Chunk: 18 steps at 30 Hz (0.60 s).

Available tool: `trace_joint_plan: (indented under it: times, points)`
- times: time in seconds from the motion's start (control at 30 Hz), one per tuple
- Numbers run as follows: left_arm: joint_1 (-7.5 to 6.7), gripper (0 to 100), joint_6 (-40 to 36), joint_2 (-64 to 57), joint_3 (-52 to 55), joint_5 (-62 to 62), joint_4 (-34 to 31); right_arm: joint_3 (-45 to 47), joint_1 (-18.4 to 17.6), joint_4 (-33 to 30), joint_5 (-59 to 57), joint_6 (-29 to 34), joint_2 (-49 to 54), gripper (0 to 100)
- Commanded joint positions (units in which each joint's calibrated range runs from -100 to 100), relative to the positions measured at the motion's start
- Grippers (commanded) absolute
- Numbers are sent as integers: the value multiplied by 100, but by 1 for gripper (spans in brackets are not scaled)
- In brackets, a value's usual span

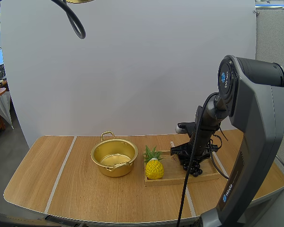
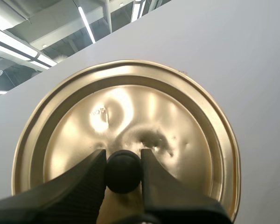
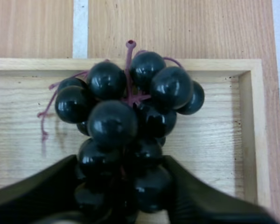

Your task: Open the pot, put the grape inside, and close it

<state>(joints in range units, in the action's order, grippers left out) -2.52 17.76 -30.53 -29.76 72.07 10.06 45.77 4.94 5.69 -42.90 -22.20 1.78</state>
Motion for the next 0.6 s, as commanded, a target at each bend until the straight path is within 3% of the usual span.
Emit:
trace_joint_plan:
  times: [0.0,0.27,0.57]
  points:
    - [-10,0,-50,-7,-54,-195,-4,-20,16,4,-114,-48,4,0]
    - [-10,0,-50,-7,-54,-195,-4,-20,16,4,-195,-48,74,0]
    - [-10,0,-50,-7,-54,-195,-4,-20,16,4,-228,-48,1244,0]
